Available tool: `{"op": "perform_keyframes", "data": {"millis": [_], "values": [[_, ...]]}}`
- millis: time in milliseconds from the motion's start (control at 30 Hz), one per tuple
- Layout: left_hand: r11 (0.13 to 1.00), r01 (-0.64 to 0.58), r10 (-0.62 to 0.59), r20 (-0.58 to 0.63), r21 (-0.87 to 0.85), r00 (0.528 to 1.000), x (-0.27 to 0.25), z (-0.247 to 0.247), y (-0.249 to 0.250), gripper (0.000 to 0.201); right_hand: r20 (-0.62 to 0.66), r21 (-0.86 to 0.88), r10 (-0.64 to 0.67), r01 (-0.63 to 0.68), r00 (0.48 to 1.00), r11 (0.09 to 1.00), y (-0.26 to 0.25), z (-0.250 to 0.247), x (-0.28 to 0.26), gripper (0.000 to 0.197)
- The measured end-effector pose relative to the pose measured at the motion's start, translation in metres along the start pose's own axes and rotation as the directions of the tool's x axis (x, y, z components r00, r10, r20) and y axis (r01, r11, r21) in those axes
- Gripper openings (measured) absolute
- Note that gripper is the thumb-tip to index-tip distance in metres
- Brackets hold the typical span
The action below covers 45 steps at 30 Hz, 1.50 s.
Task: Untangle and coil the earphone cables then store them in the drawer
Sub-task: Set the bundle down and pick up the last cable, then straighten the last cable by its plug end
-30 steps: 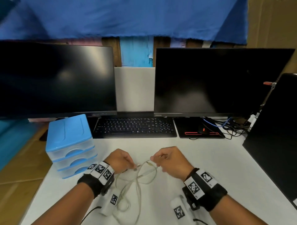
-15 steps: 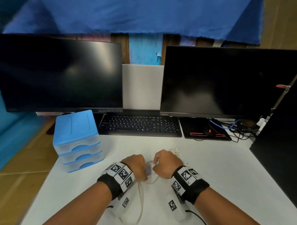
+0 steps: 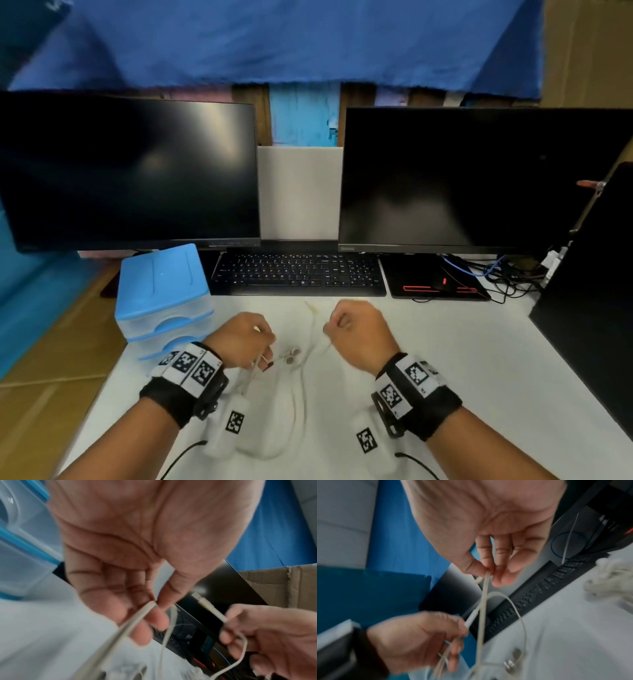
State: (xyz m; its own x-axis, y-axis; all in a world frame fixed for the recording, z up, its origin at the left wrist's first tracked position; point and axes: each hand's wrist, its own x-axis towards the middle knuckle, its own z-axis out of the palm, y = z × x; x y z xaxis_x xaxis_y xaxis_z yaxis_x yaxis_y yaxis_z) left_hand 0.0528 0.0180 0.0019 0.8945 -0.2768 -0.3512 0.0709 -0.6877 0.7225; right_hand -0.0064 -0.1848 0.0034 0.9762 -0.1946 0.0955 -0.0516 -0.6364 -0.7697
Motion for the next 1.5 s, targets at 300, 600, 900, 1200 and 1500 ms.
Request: {"op": "perform_keyframes", "data": {"millis": [300, 600, 900, 1200, 1500], "values": [[0.818, -0.291, 0.096, -0.382, -0.495, 0.919, 0.003, -0.063, 0.048, 0.022, 0.025, 0.682, -0.05, 0.02, 0.998, 0.732, -0.078, -0.08, 0.002, 0.014], [0.821, -0.383, 0.143, -0.496, -0.424, 0.856, 0.007, -0.103, 0.065, 0.019, -0.006, 0.622, -0.236, 0.188, 0.972, 0.76, -0.112, -0.094, -0.01, 0.018], [0.645, -0.641, 0.491, -0.418, -0.416, 0.765, -0.034, -0.151, 0.094, 0.039, -0.119, 0.618, -0.063, 0.123, 0.991, 0.777, -0.09, -0.073, 0.009, 0.015], [0.621, -0.344, 0.476, 0.009, 0.704, 0.879, -0.023, -0.127, 0.059, 0.029, -0.29, 0.571, 0.082, 0.103, 0.954, 0.815, -0.069, -0.073, 0.039, 0.018], [0.816, -0.541, 0.569, -0.114, 0.205, 0.814, -0.021, -0.11, 0.093, 0.037, -0.434, 0.317, -0.231, 0.388, 0.87, 0.865, -0.125, -0.108, 0.061, 0.013]]}}
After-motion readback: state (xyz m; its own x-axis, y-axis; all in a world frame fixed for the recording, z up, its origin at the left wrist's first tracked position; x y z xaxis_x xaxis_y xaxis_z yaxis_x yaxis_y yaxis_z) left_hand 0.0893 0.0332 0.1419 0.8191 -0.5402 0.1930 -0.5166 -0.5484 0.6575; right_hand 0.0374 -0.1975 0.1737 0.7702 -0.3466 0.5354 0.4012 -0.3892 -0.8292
